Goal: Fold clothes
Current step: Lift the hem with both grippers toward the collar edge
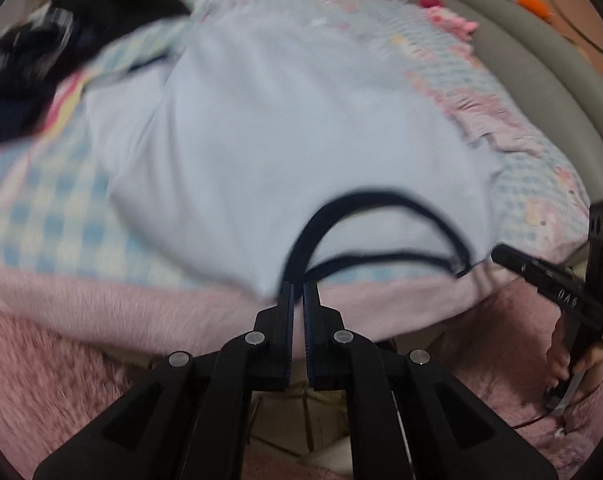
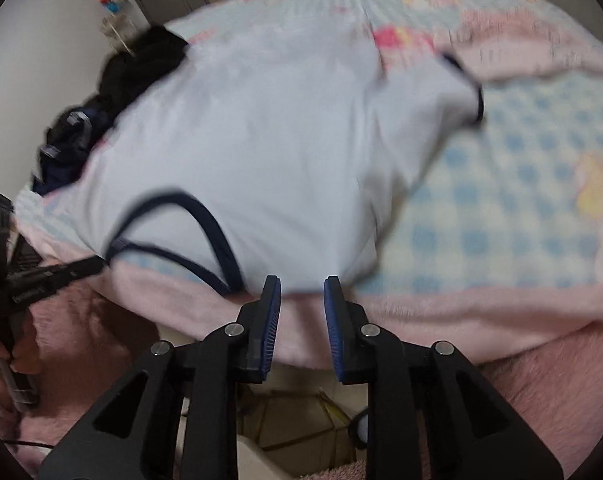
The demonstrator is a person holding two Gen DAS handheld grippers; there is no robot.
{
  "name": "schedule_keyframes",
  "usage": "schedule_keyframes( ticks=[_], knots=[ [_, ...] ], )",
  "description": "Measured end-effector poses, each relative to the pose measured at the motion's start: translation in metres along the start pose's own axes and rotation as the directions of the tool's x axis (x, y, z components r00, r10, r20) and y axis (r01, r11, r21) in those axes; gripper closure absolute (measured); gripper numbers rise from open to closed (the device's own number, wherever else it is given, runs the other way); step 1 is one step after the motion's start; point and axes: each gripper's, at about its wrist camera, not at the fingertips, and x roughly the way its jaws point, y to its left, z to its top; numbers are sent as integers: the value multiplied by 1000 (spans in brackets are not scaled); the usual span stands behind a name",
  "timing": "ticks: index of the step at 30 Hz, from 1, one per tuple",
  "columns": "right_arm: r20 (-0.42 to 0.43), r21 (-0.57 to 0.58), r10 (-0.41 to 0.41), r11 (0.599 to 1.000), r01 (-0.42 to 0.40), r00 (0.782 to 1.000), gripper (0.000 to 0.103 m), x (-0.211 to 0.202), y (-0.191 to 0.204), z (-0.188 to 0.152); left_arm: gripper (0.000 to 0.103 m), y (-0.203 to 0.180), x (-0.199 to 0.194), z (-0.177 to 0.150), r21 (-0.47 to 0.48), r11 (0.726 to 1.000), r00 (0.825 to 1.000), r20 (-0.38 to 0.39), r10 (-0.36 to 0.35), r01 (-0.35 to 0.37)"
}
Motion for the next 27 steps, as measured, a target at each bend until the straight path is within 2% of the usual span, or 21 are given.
schedule_keyframes(
  ticks=[4,7,10,12,14,18,21,24,26,27],
  knots=[
    [113,-54,19,998,-13,993,73,-21,14,29,97,-25,-5,31,25,996,994,64,-86,85],
    [32,-79,9,997,-6,999,74,14,21,28,97,-41,23,50,23,995,993,67,-94,92],
    [-50,-105,-4,994,-1,999,75,50,28,26,97,-56,50,49,30,996,996,13,-90,90],
    [-78,-116,-14,993,5,997,75,56,26,6,97,-59,51,42,25,996,996,20,-90,89],
    [-118,-99,22,995,-34,993,75,50,21,-12,97,-62,51,34,19,996,996,28,-89,89],
    [-135,-19,80,996,-83,988,75,29,2,-29,97,-67,52,19,7,996,995,45,-89,88],
    [-32,64,104,993,-102,994,75,-2,-17,-21,96,-91,33,30,78,992,984,144,-107,96],
    [64,105,48,993,-55,997,75,-19,-36,-7,96,-111,50,43,110,978,978,97,-185,175],
    [75,120,-10,993,1,997,75,-18,-46,5,96,-123,75,46,135,974,982,17,-186,182],
    [77,131,-39,991,28,996,75,-18,-52,10,96,-128,90,42,143,975,985,-61,-162,169]
  ],
)
